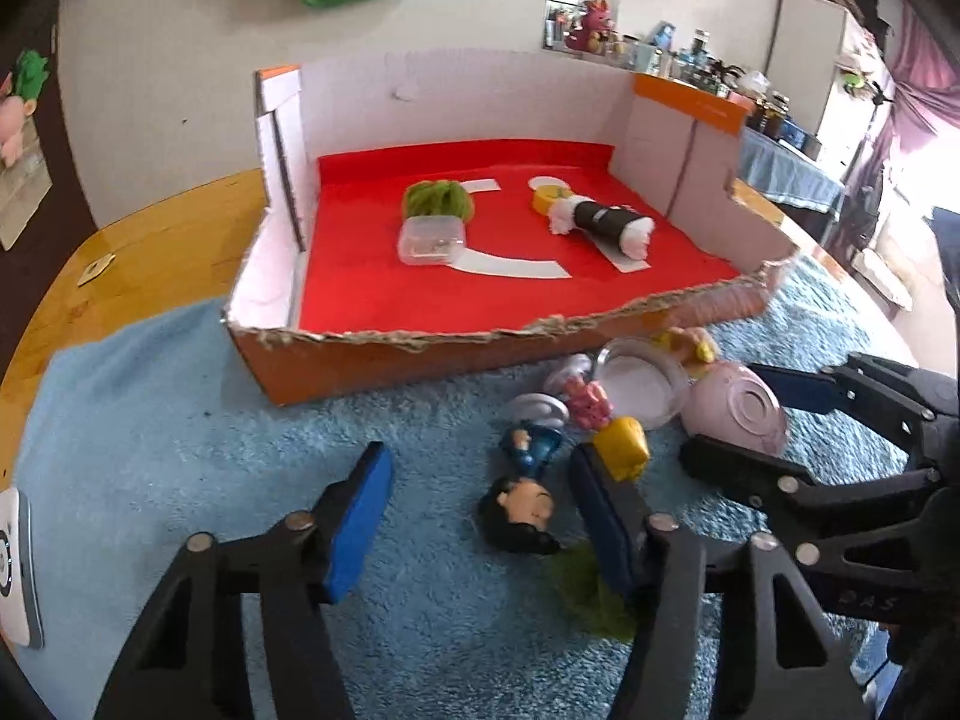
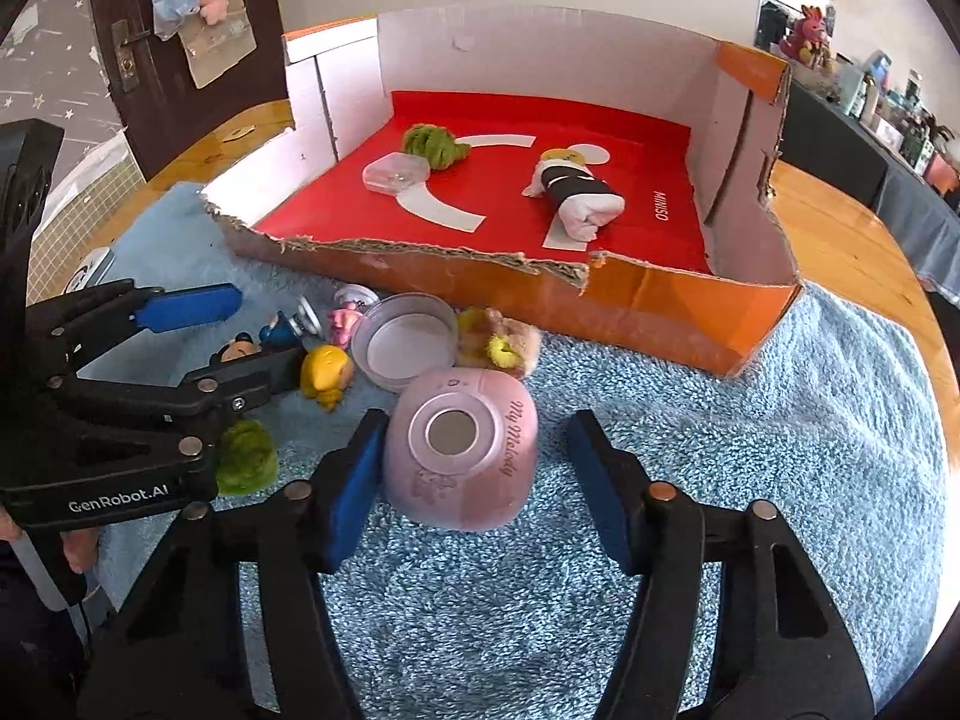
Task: Organize objects
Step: 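Grasp the pink round speaker with the right gripper while the left gripper grasps the blue-haired figurine, then lift the speaker and figurine and carry both over into the red-lined box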
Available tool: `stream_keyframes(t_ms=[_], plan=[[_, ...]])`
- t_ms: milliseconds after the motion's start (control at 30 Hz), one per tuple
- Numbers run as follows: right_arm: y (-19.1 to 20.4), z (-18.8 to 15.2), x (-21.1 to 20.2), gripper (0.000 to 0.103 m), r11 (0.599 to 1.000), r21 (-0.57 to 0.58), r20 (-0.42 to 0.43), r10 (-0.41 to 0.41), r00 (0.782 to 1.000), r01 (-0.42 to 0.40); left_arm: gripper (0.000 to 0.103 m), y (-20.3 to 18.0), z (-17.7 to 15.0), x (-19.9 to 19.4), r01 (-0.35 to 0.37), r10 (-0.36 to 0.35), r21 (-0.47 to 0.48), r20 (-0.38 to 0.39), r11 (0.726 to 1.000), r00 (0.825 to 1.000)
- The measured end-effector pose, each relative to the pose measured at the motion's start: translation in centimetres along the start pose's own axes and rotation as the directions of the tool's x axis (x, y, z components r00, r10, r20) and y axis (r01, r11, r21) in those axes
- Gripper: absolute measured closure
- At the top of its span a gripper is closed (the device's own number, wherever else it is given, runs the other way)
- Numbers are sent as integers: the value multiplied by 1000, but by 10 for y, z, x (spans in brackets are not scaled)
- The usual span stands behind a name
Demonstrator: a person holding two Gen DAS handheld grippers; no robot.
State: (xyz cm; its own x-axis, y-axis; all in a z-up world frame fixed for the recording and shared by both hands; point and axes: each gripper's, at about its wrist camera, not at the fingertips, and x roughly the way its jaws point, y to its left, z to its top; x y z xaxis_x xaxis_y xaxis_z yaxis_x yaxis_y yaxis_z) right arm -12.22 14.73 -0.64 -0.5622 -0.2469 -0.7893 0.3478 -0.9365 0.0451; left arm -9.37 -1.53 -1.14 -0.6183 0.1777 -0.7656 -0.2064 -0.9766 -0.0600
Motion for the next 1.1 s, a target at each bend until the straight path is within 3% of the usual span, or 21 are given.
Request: stream_keyframes(t_ms=[100, 167, 200, 433, 1100], plan=[[2, 0, 0, 56, 1000, -8, 1, 8, 1000, -8, 58, -3, -1, -1, 15, -15, 23, 1, 1000, 1000], [3, 0, 0, 56, 1000, -9, 2, 7, 1000, -7, 75, -5, -1, -1, 27, -27, 30, 0, 999, 1000], [3, 0, -1, 56, 1000, -8, 2, 8, 1000, -8, 79, -5, -2, -2, 27, -27, 35, 1, 999, 1000], [5, -2, -3, 56, 999, 4, 9, 37, 999, -37, 79, -3, -5, -7, 94, -94, 4, 4, 996, 996], [7, 2, -33, 56, 997, 17, 82, 80, 993, -82, 79, 2, 0, -33, 71, -66, -45, 96, 996, 993]])
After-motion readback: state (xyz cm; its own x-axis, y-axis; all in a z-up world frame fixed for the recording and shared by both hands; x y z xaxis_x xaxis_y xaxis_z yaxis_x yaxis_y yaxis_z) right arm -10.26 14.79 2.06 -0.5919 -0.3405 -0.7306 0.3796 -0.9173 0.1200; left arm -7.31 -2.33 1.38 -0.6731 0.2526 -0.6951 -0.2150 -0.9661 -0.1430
